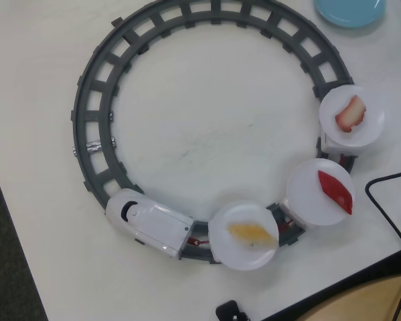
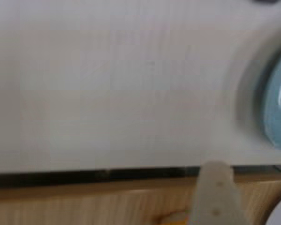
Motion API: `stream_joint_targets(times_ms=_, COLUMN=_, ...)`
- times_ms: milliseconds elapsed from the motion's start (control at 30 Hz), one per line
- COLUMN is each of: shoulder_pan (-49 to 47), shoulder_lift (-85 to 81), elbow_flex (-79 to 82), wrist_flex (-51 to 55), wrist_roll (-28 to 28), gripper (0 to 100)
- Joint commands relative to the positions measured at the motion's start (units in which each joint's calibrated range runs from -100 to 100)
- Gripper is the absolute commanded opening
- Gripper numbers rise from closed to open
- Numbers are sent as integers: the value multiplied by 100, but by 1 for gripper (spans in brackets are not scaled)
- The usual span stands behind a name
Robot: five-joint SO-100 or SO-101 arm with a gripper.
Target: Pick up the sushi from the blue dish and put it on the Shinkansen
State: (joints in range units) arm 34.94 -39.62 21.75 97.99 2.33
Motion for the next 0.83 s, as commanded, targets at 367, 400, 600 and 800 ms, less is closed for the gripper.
stream_joint_targets(times_ms=367, shoulder_pan=688, shoulder_lift=-3583, elbow_flex=5168, wrist_flex=-2837, wrist_roll=40, gripper=22)
stream_joint_targets(times_ms=400, shoulder_pan=688, shoulder_lift=-3766, elbow_flex=5509, wrist_flex=-3034, wrist_roll=40, gripper=22)
stream_joint_targets(times_ms=600, shoulder_pan=679, shoulder_lift=-5044, elbow_flex=7026, wrist_flex=-3359, wrist_roll=40, gripper=22)
stream_joint_targets(times_ms=800, shoulder_pan=679, shoulder_lift=-6013, elbow_flex=7260, wrist_flex=-3025, wrist_roll=40, gripper=22)
